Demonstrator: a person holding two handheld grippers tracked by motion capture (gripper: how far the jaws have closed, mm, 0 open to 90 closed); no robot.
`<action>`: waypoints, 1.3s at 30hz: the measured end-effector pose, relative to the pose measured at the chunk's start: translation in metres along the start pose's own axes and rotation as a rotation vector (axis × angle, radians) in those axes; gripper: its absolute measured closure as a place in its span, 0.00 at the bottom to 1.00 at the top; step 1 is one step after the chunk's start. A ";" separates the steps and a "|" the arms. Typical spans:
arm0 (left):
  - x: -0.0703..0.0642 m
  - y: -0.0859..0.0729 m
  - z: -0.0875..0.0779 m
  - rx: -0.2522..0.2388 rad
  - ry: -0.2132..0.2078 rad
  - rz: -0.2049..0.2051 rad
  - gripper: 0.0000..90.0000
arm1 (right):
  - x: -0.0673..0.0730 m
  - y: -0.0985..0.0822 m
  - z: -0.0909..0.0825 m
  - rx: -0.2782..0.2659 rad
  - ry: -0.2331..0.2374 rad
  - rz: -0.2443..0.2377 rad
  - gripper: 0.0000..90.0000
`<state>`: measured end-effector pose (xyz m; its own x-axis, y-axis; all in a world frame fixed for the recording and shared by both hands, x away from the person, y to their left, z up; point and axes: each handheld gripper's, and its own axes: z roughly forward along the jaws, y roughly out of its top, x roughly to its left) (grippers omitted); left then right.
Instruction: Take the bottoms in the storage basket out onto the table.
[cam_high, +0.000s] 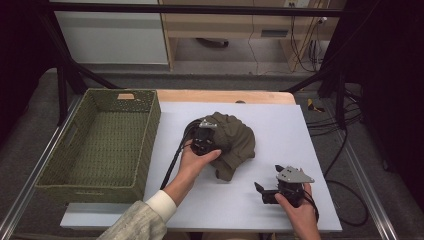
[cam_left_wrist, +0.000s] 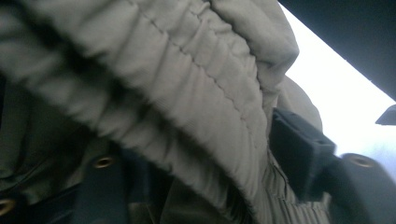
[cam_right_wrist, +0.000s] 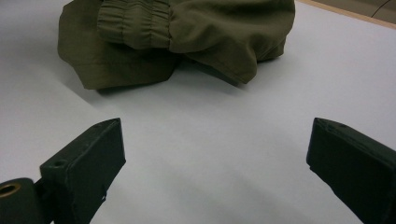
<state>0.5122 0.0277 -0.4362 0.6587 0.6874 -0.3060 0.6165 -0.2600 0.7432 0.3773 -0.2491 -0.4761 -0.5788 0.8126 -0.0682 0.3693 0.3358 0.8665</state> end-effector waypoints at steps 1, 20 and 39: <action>-0.001 0.000 -0.001 0.000 0.003 0.004 0.35 | 0.000 0.000 0.000 0.001 0.001 0.000 0.05; -0.018 0.006 -0.026 0.017 -0.028 0.029 0.07 | 0.001 0.001 0.002 0.002 0.006 0.000 0.05; -0.029 0.016 -0.063 -0.020 0.066 0.112 0.08 | 0.000 0.001 0.000 0.001 0.004 -0.001 0.05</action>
<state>0.4758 0.0465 -0.3777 0.6927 0.6981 -0.1810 0.5314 -0.3244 0.7825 0.3776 -0.2483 -0.4754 -0.5819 0.8105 -0.0677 0.3690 0.3373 0.8661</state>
